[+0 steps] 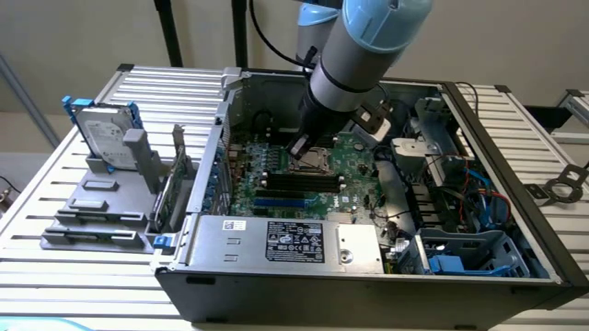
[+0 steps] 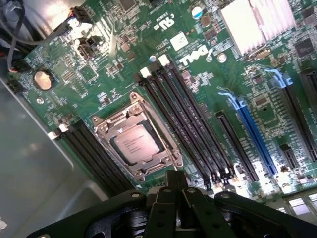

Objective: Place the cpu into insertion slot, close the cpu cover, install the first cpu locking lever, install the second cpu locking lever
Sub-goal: 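Install the second cpu locking lever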

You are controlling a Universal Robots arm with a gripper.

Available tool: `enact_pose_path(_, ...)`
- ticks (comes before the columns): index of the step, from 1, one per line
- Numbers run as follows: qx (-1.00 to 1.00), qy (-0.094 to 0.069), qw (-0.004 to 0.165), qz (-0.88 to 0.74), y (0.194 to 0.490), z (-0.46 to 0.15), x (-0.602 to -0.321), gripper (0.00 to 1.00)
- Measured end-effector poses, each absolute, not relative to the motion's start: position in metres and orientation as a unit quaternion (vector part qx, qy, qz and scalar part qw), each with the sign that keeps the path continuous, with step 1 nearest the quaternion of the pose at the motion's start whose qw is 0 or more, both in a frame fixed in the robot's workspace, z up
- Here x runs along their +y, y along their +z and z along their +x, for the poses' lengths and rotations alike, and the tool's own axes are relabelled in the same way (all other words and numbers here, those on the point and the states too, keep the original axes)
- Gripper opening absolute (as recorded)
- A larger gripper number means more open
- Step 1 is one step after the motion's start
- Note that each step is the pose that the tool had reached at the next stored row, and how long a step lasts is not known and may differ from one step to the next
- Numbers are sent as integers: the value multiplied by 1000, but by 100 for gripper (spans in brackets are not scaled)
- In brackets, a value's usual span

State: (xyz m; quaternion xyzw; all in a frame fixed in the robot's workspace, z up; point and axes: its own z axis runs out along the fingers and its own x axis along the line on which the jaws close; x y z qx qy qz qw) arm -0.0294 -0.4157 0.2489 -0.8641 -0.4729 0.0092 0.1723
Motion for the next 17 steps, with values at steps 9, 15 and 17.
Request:
enact_pose_path(9, -473, 9, 172, -864, 235, -41, -416, 11)
enact_pose_path(15, -474, 7, 171, -864, 225, -50, -415, 11)
enact_pose_path(17, -474, 6, 171, -864, 222, -51, -414, 11)
